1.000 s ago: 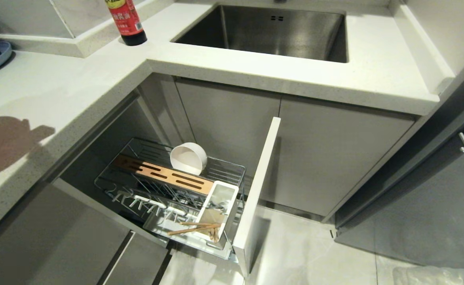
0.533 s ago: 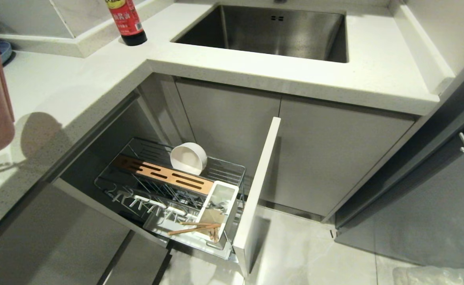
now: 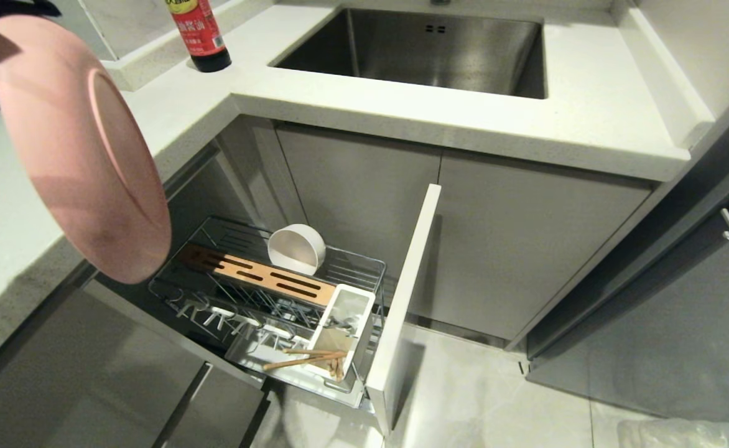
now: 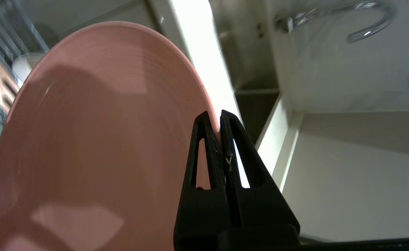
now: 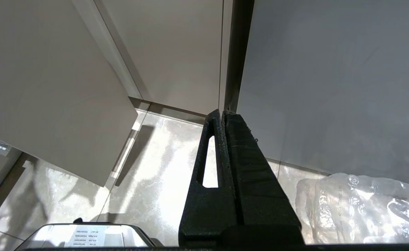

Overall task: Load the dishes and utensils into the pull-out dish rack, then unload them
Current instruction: Pick up the plate and place it in the cupboard

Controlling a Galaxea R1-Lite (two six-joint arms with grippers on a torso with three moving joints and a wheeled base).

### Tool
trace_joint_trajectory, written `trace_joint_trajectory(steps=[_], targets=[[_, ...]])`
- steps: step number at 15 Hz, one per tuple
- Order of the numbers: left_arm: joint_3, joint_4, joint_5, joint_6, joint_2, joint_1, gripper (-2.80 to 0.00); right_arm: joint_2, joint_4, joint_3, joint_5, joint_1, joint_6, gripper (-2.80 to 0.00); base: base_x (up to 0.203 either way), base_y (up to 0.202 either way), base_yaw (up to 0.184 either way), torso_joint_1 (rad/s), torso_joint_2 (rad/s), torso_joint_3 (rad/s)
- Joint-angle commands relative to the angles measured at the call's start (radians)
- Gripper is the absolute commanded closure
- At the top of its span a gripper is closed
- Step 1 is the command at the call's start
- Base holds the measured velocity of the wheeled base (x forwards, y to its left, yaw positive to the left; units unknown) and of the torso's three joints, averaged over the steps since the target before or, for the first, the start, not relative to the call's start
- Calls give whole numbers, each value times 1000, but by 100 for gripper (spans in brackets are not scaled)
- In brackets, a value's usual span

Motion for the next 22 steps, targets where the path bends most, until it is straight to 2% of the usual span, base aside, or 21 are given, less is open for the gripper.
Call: trace_joint_trajectory(steps=[1,7,11,18,22], targets=[[98,-29,5,-35,-18,-25,0,1,0,0,0,0,0,0,0,0,0,0,0,0],[472,-272,40,-175,-22,-34,0,0,0,0,0,0,0,0,0,0,0,0,0,0],[646,-438,51,-248,1,-24,0,1,0,0,0,0,0,0,0,0,0,0,0,0],[690,-632,87,-285,183,85,0,-1,0,0,0,0,0,0,0,0,0,0,0,0],[690,-679,115,-287,251,142,0,-1,0,0,0,0,0,0,0,0,0,0,0,0]])
